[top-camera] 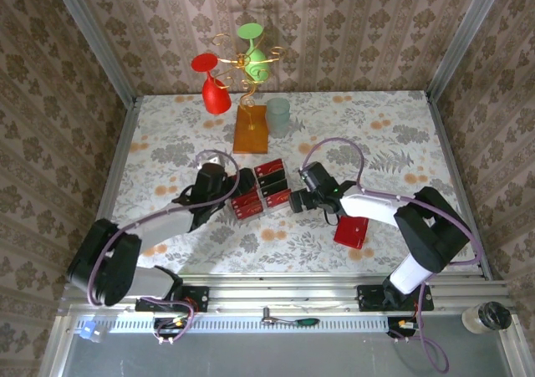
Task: Put the credit cards into the card holder
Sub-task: Move the storage box to the center of the table.
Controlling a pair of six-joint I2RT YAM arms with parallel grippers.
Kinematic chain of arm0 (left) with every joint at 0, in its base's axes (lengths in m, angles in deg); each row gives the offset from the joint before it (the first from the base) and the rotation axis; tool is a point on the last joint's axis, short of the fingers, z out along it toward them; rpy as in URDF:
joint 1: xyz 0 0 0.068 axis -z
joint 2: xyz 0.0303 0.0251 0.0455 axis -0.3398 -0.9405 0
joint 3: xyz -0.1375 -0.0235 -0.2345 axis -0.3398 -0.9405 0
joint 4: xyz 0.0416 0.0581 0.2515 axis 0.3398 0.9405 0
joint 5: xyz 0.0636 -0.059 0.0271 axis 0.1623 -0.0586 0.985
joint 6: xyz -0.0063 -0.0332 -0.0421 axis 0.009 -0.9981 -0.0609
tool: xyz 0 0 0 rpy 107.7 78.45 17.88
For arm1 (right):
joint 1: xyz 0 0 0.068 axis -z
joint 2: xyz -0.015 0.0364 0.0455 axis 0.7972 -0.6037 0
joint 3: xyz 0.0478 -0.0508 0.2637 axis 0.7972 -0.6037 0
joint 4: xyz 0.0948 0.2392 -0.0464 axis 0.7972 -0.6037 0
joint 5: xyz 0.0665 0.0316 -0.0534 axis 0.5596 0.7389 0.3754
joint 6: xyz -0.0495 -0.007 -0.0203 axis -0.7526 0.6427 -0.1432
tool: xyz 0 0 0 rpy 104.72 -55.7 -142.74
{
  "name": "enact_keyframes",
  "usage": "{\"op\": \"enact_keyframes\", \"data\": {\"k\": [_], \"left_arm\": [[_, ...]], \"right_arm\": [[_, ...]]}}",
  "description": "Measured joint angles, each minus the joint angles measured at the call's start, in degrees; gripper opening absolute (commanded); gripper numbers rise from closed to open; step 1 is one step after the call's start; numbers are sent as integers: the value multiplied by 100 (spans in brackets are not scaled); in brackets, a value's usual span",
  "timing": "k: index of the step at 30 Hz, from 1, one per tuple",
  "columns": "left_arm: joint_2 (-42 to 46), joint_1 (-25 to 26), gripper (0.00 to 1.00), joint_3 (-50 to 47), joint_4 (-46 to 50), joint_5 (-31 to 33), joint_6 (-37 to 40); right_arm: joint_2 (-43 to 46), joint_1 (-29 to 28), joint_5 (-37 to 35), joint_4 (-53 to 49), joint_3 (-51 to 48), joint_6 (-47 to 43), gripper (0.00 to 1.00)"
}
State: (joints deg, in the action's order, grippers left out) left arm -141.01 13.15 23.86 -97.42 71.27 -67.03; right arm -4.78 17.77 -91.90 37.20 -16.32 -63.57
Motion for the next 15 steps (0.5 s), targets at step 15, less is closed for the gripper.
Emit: {"op": "enact_keyframes", "data": {"k": [15], "left_arm": [[-2249, 271, 100, 2081, -590, -326, 26]], "right_arm": [[4, 1220, 0, -407, 129, 166, 99]]}}
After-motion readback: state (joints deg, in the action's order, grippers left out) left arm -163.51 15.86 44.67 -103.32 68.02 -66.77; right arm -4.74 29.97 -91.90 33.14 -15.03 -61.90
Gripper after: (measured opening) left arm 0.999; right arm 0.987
